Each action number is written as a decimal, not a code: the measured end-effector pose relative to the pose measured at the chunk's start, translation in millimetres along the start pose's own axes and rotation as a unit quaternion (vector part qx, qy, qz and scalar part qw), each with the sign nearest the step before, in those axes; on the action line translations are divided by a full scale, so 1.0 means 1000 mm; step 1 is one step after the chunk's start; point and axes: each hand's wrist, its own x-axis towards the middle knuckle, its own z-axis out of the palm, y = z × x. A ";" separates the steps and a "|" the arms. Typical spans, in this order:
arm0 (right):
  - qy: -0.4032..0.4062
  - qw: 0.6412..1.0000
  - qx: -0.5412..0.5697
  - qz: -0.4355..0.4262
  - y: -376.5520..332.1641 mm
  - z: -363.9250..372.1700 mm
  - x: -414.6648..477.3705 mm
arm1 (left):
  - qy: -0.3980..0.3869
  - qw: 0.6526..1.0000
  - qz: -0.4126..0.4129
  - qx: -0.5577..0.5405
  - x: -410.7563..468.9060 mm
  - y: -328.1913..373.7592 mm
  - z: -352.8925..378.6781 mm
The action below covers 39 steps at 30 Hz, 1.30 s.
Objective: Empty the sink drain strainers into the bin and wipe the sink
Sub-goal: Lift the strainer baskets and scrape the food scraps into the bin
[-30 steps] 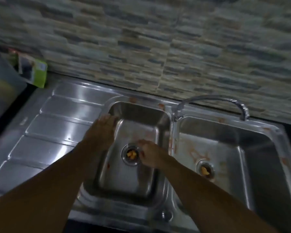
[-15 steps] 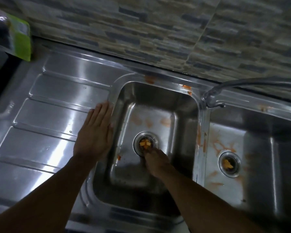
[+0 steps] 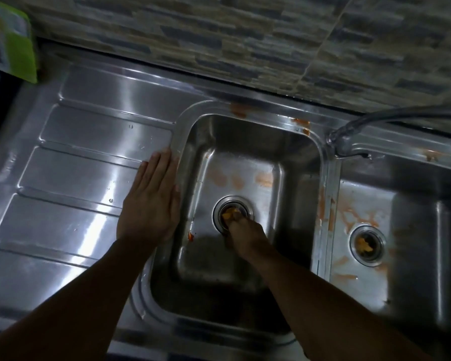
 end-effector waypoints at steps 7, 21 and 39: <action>0.065 0.997 -0.033 0.004 -0.002 0.002 0.004 | -0.004 1.000 0.002 -0.014 0.000 0.002 -0.004; 0.229 0.965 -0.068 -0.110 0.000 -0.042 -0.068 | -0.047 0.999 -0.011 0.005 -0.002 0.012 -0.012; 0.469 0.880 -0.063 -0.042 0.184 -0.060 -0.225 | -0.142 0.979 0.110 -0.093 -0.016 0.260 0.047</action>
